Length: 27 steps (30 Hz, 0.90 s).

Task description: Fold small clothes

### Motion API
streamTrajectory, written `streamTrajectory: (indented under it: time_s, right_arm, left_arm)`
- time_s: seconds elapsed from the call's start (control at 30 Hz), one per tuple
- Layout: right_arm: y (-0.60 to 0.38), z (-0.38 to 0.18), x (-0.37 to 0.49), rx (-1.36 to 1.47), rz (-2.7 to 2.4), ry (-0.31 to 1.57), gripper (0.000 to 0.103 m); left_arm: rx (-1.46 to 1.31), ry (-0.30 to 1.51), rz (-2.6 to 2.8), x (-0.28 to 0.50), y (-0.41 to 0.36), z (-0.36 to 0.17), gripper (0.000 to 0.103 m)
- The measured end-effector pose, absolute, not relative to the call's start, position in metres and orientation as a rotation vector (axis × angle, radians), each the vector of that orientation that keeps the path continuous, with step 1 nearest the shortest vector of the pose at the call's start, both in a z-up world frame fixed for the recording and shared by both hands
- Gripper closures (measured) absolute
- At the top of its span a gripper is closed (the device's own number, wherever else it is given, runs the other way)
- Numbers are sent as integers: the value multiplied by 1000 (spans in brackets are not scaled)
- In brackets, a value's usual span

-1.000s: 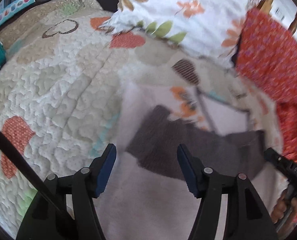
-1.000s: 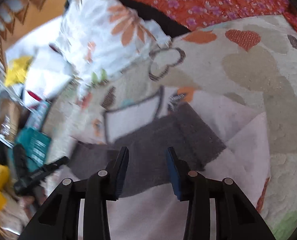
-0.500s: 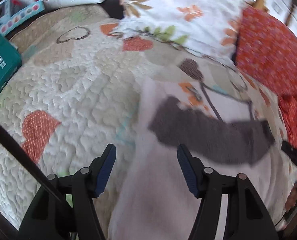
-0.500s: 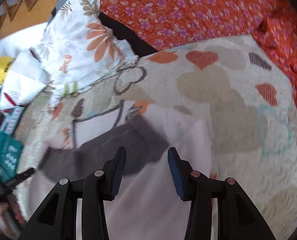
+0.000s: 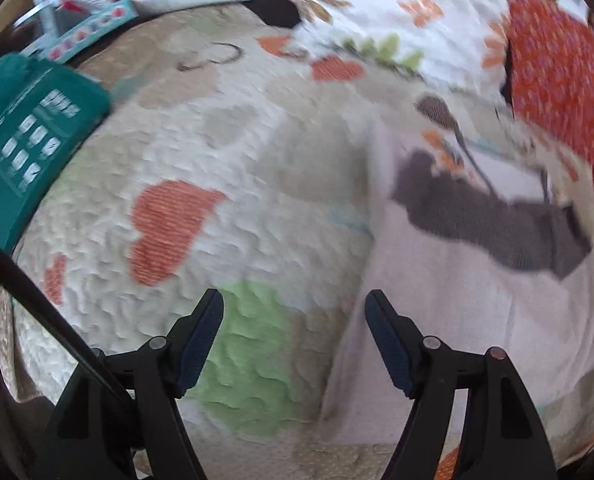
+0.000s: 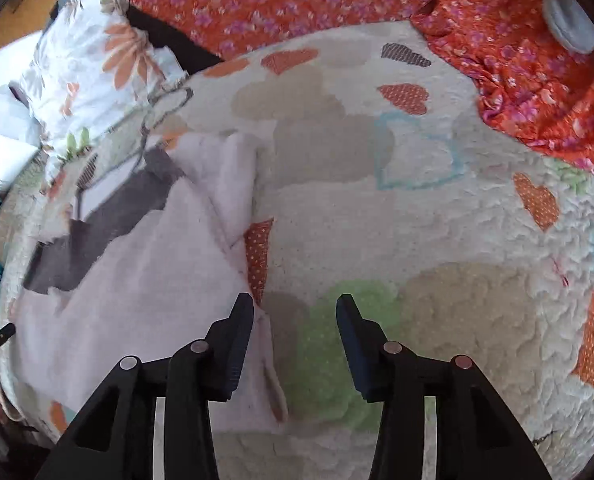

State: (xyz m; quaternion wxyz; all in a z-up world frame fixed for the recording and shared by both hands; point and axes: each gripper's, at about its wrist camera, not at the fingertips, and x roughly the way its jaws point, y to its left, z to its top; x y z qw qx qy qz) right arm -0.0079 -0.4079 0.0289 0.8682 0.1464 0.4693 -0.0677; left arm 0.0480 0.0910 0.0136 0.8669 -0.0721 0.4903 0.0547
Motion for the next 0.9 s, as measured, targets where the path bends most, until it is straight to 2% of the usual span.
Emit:
streamTrajectory:
  time_s: [0.23, 0.47, 0.83, 0.87, 0.9]
  right_arm:
    - [-363, 71, -17, 203, -53, 817, 55]
    - [-258, 70, 12, 124, 171, 882, 55]
    - [-19, -8, 136, -151, 420, 1067, 57]
    - [-9, -15, 145, -171, 417, 1085, 54]
    - [6, -24, 155, -202, 400, 1108, 47]
  left_arm:
    - [-300, 963, 159, 45, 131, 35, 30]
    - [-428, 951, 120, 55, 143, 34, 30]
    - [-608, 949, 119, 52, 193, 35, 30]
    - [-630, 951, 119, 51, 198, 34, 30]
    - [-644, 947, 122, 50, 203, 35, 30]
